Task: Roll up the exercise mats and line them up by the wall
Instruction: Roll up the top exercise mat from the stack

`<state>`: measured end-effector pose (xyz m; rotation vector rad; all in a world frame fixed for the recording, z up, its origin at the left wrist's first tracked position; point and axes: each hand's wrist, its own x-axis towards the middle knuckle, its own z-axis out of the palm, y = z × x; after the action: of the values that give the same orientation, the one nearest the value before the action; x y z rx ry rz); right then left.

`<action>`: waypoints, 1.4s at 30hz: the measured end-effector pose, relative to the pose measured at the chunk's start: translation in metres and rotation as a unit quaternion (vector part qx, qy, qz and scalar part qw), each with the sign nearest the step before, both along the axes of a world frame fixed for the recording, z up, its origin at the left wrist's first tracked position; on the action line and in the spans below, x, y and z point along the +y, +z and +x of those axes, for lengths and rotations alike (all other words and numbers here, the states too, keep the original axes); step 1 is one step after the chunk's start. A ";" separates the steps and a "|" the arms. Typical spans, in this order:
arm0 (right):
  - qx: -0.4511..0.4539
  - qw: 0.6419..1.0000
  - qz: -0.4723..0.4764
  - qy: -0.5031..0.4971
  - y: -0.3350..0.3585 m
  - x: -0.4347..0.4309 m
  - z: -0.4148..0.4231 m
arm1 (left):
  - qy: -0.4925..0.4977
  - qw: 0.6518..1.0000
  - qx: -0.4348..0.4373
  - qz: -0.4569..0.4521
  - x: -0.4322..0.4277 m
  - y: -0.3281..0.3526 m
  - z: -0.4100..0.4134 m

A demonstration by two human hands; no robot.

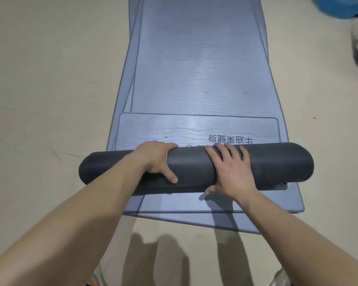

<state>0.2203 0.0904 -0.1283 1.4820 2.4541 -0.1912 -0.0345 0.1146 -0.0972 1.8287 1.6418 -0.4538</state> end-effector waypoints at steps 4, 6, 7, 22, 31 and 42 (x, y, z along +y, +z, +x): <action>0.015 0.998 -0.068 0.004 0.017 0.073 -0.019 | 0.019 0.983 0.066 0.172 -0.034 -0.010 0.005; 0.017 0.997 -0.074 0.005 0.017 0.091 -0.022 | -0.023 0.981 0.085 0.171 -0.038 -0.024 0.003; 0.021 0.998 -0.056 -0.002 0.013 0.089 -0.021 | -0.014 0.982 0.075 0.175 -0.027 -0.030 0.000; -0.005 0.994 0.048 0.099 -0.027 0.125 -0.011 | -0.037 0.981 0.092 0.167 0.047 -0.040 -0.010; 0.250 0.926 -0.066 -0.274 -0.023 0.059 0.041 | 0.232 0.970 0.003 0.074 -0.013 -0.035 0.102; 0.576 0.624 -0.271 -0.453 -0.057 0.021 0.037 | 0.212 0.973 -0.077 0.058 -0.034 -0.035 0.112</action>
<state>0.2572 0.1111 -0.1854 2.4592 1.3958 -2.4500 0.0774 0.0806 -0.1326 1.4878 1.9125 -0.0279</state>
